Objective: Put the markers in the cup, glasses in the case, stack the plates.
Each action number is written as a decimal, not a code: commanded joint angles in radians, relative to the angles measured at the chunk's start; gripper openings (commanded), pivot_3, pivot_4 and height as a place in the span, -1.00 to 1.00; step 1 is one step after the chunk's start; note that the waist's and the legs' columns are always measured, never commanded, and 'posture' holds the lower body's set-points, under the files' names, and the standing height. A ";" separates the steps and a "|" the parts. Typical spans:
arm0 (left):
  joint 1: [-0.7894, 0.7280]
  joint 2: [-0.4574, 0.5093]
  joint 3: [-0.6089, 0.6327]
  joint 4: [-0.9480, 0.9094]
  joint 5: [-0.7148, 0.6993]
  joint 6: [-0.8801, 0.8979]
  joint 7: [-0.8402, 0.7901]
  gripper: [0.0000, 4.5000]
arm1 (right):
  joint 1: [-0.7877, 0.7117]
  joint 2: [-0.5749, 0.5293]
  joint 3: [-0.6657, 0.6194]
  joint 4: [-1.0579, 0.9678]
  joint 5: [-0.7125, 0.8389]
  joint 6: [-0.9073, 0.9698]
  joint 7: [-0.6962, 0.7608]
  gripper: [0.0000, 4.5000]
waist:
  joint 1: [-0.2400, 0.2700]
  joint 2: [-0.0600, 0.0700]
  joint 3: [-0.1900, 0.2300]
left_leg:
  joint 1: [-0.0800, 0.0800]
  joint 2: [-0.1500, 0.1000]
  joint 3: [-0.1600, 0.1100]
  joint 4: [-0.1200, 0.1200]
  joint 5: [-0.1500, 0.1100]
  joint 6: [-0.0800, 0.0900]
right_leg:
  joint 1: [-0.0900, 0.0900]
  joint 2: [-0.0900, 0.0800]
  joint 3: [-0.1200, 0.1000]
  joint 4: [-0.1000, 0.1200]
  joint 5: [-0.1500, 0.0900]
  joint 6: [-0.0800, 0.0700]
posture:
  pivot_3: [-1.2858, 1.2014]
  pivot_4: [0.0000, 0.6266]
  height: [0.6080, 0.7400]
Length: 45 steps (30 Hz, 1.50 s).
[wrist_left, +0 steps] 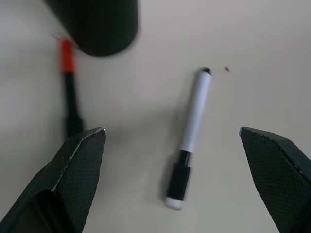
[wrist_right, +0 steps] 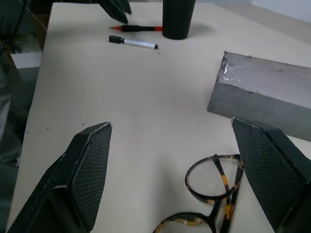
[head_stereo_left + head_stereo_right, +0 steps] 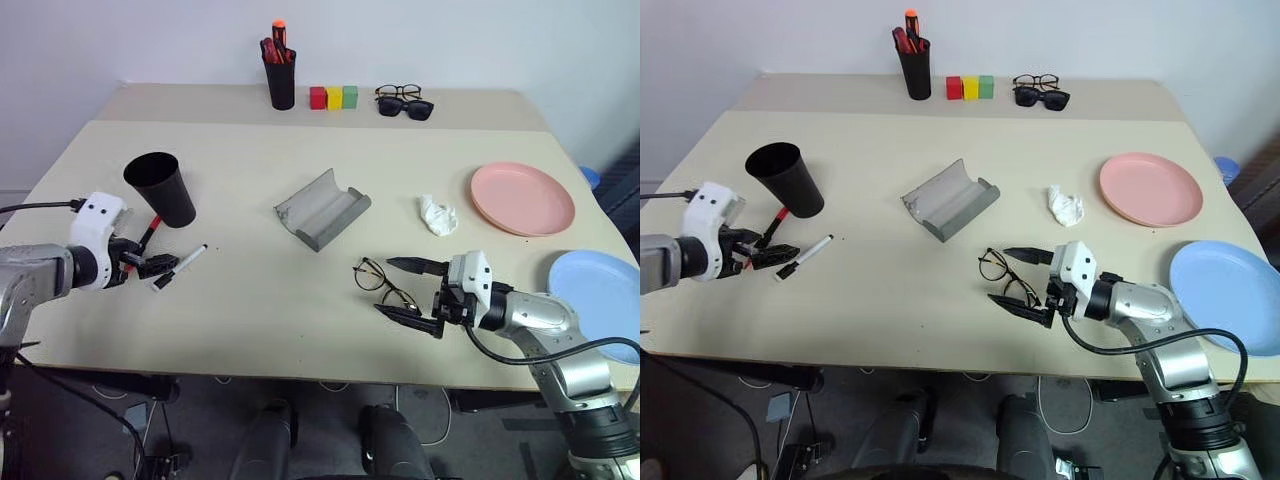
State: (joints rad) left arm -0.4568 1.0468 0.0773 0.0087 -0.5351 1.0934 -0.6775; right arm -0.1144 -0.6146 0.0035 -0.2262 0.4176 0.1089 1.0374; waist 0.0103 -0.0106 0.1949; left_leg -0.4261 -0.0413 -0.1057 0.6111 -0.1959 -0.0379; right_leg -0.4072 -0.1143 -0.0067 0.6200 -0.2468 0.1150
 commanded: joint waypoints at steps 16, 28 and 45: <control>-0.490 -0.162 -0.534 0.460 0.369 -0.005 -0.184 0.65 | 0.006 0.000 -0.017 -0.095 0.010 0.046 -0.083 0.81 | -0.006 -0.002 0.001 | 0.001 0.000 0.000 0.002 0.001 0.000 | -0.002 0.001 0.000 0.009 0.001 0.006 | 0.03 -0.52 1.00; -0.479 -0.180 -0.531 0.438 0.457 -0.022 -0.278 -0.97 | 0.012 0.005 -0.020 -0.133 0.009 0.081 -0.125 0.81 | -0.016 -0.002 0.001 | 0.003 0.000 -0.001 0.003 0.001 0.000 | -0.001 0.001 0.001 0.011 -0.001 0.003 | 0.03 -0.52 1.00; -0.371 -0.386 0.054 -0.050 0.350 -0.309 0.143 -0.97 | -0.129 0.042 0.011 -0.005 -0.015 0.048 -0.111 0.81 | -0.002 -0.005 0.003 | 0.002 0.000 -0.001 0.005 0.003 -0.002 | 0.001 0.000 0.000 0.010 0.000 0.005 | 0.03 -0.52 1.00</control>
State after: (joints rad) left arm -0.7822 0.6585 0.0635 -0.0882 -0.2319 0.8437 -0.6451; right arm -0.2246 -0.5814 0.0183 -0.2326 0.4030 0.1794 0.9181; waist 0.0083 -0.0161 0.1976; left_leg -0.4234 -0.0411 -0.1068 0.6164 -0.1927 -0.0408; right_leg -0.4057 -0.1141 -0.0061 0.6300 -0.2446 0.1231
